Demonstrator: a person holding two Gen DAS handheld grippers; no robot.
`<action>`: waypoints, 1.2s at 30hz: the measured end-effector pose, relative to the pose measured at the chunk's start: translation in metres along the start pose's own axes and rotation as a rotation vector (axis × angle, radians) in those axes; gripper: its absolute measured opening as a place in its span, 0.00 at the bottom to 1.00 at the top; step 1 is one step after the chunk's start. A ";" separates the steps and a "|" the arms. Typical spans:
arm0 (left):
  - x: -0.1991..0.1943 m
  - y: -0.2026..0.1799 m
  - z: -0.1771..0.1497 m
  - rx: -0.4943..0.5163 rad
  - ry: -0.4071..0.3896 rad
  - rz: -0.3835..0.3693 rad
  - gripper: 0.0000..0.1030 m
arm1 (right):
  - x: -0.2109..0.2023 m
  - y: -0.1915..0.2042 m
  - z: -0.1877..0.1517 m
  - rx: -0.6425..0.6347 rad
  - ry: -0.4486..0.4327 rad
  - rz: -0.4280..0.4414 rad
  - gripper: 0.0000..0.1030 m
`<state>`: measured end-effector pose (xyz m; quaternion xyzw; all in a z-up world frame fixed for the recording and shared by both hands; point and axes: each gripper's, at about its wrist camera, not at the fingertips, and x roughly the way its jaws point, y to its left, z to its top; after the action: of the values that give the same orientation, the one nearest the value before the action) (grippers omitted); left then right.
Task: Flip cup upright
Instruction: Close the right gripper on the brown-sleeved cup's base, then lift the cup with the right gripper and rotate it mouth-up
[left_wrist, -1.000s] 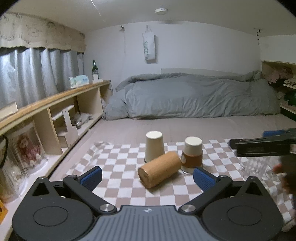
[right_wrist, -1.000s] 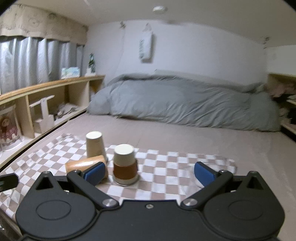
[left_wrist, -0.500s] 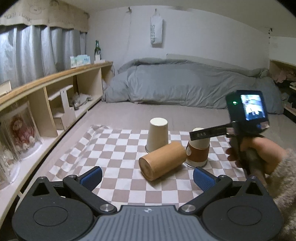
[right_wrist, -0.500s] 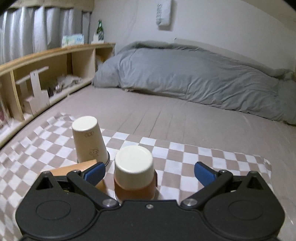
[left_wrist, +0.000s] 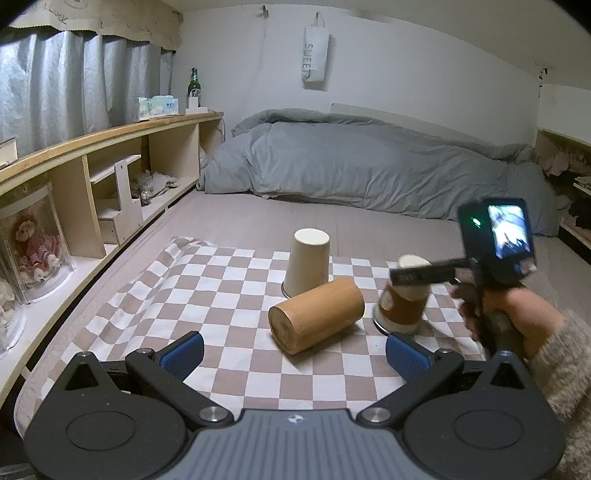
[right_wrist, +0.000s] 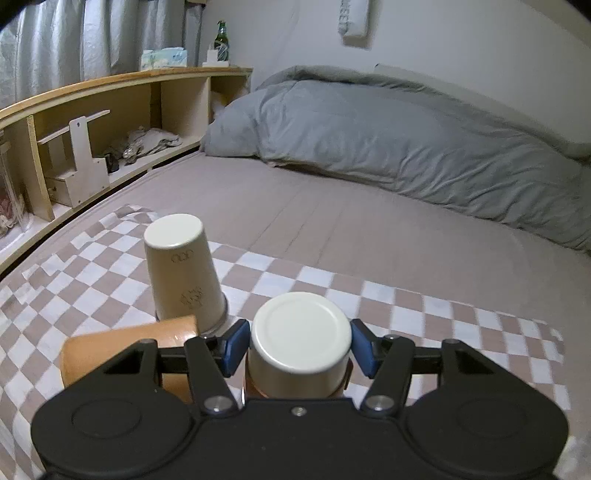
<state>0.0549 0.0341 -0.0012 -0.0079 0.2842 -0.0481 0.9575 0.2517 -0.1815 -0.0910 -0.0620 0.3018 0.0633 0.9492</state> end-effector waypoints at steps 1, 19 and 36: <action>-0.001 -0.001 0.000 0.002 -0.002 0.000 1.00 | -0.006 -0.003 -0.004 -0.003 0.000 -0.005 0.58; -0.019 -0.013 -0.007 0.020 -0.049 0.006 1.00 | -0.042 -0.004 -0.028 -0.016 -0.153 -0.075 0.58; -0.018 -0.009 -0.007 0.004 -0.038 -0.015 1.00 | -0.051 0.009 -0.065 -0.069 -0.181 -0.059 0.58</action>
<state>0.0352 0.0272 0.0026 -0.0091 0.2659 -0.0557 0.9624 0.1717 -0.1872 -0.1149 -0.0977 0.2107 0.0509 0.9713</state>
